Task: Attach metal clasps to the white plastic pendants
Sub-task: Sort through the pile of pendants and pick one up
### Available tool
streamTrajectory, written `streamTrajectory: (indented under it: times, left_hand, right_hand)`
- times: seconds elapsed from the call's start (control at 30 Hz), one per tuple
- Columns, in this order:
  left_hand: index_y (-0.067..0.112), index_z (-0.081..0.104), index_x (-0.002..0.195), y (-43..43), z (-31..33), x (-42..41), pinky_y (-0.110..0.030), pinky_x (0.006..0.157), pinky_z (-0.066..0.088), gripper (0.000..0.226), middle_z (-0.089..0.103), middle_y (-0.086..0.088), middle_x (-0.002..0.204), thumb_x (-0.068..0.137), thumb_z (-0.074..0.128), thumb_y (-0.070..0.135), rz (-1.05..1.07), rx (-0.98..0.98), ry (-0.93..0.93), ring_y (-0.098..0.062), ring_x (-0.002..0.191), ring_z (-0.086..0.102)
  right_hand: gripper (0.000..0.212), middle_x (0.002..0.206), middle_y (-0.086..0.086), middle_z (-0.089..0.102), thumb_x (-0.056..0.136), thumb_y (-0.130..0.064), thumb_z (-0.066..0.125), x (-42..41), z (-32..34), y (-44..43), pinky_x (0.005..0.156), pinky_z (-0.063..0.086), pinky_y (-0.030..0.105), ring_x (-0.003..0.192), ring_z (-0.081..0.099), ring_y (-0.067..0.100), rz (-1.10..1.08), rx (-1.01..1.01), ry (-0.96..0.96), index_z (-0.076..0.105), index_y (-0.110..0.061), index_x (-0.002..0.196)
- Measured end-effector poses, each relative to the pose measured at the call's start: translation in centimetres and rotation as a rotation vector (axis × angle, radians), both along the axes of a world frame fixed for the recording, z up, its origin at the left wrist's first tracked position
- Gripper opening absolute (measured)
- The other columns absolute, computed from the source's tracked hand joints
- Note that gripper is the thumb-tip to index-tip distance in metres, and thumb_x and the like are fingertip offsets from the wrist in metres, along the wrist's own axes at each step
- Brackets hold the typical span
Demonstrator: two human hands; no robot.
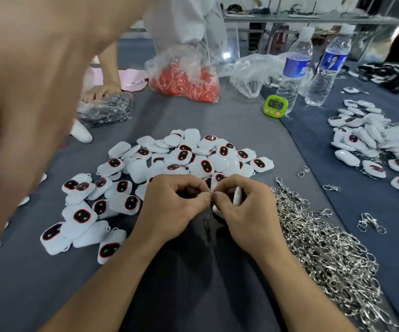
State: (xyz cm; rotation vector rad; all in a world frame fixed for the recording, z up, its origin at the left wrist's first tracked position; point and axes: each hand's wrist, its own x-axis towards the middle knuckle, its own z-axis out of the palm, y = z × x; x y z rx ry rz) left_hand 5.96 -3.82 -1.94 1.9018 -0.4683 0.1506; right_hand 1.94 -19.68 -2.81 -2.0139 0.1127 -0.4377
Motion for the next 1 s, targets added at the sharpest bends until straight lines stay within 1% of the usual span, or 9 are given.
streamTrajectory:
  times: [0.13,0.3,0.4,0.53,0.63,0.7,0.77,0.9,1.0]
  left_hand:
    - [0.032,0.077,0.077,-0.08,-0.17,0.06,-0.014,0.058,0.051,0.011,0.073,0.012,0.069,0.075,0.076,0.021,-0.003,-0.008,0.017,-0.005,0.062,0.067]
    - [0.033,0.076,0.076,0.02,-0.38,0.17,-0.014,0.056,0.047,0.011,0.072,0.01,0.068,0.075,0.072,0.022,-0.028,-0.029,0.036,-0.002,0.058,0.064]
    - [0.031,0.076,0.074,-0.08,-0.32,0.37,-0.017,0.056,0.046,0.013,0.071,0.007,0.067,0.075,0.071,0.019,-0.045,-0.042,0.048,-0.005,0.058,0.062]
    - [0.026,0.077,0.076,-0.07,-0.35,0.45,-0.031,0.057,0.053,0.013,0.072,0.003,0.069,0.074,0.069,0.017,-0.056,-0.06,0.055,-0.022,0.064,0.067]
    - [0.025,0.077,0.075,-0.05,-0.48,0.6,-0.034,0.058,0.053,0.014,0.072,0.002,0.069,0.073,0.067,0.015,-0.067,-0.069,0.044,-0.021,0.064,0.067]
    - [0.025,0.076,0.074,-0.13,-0.57,0.67,-0.028,0.058,0.051,0.014,0.072,0.002,0.068,0.072,0.067,0.015,-0.061,-0.082,0.055,-0.014,0.062,0.064]
    - [0.026,0.077,0.074,-0.09,-0.61,0.75,-0.027,0.058,0.051,0.012,0.073,0.002,0.068,0.072,0.069,0.018,-0.059,-0.1,0.068,-0.013,0.062,0.065]
    - [0.026,0.079,0.076,0.16,-0.37,0.74,-0.04,0.062,0.056,0.011,0.075,0.001,0.072,0.071,0.07,0.03,-0.073,-0.111,0.065,-0.028,0.069,0.07]
    - [0.024,0.079,0.076,0.43,-0.23,0.83,-0.046,0.064,0.056,0.009,0.075,-0.001,0.073,0.072,0.071,0.026,-0.088,-0.083,0.081,-0.031,0.07,0.069]
  right_hand:
    - [0.018,0.072,0.012,0.067,0.084,-0.014,0.077,0.05,-0.05,0.16,0.066,0.056,0.045,0.069,0.064,0.032,0.008,0.027,0.017,0.069,-0.027,0.075]
    - [0.015,0.073,0.018,0.066,0.085,-0.014,0.077,-0.04,0.02,0.38,0.065,0.054,0.049,0.07,0.06,0.035,0.042,0.031,0.009,0.069,-0.023,0.076]
    - [0.016,0.072,0.017,0.066,0.085,-0.013,0.076,0.05,0.14,0.33,0.065,0.054,0.049,0.07,0.06,0.035,0.047,0.031,0.007,0.068,-0.023,0.076]
    - [0.017,0.071,0.011,0.066,0.086,-0.014,0.077,0.06,0.13,0.21,0.064,0.052,0.044,0.069,0.059,0.03,0.051,0.011,0.001,0.068,-0.025,0.076]
    - [0.017,0.07,0.002,0.067,0.086,-0.015,0.077,0.06,0.1,0.27,0.067,0.052,0.042,0.07,0.06,0.025,0.051,0.001,-0.002,0.068,-0.026,0.077]
    - [0.015,0.071,0.006,0.067,0.086,-0.016,0.075,-0.02,0.04,0.29,0.068,0.054,0.046,0.071,0.06,0.03,0.062,0.031,-0.007,0.068,-0.026,0.078]
    - [0.013,0.07,0.006,0.066,0.085,-0.018,0.075,-0.13,-0.03,0.22,0.066,0.054,0.047,0.069,0.06,0.03,0.058,0.029,-0.03,0.068,-0.026,0.078]
    - [0.017,0.068,0.011,0.062,0.087,-0.015,0.076,-0.24,-0.06,0.26,0.062,0.054,0.048,0.065,0.057,0.032,0.065,0.013,-0.048,0.067,-0.027,0.079]
    - [0.02,0.069,0.011,0.063,0.087,-0.011,0.077,-0.32,-0.01,0.31,0.062,0.053,0.044,0.065,0.059,0.029,0.072,-0.014,-0.056,0.067,-0.026,0.079]
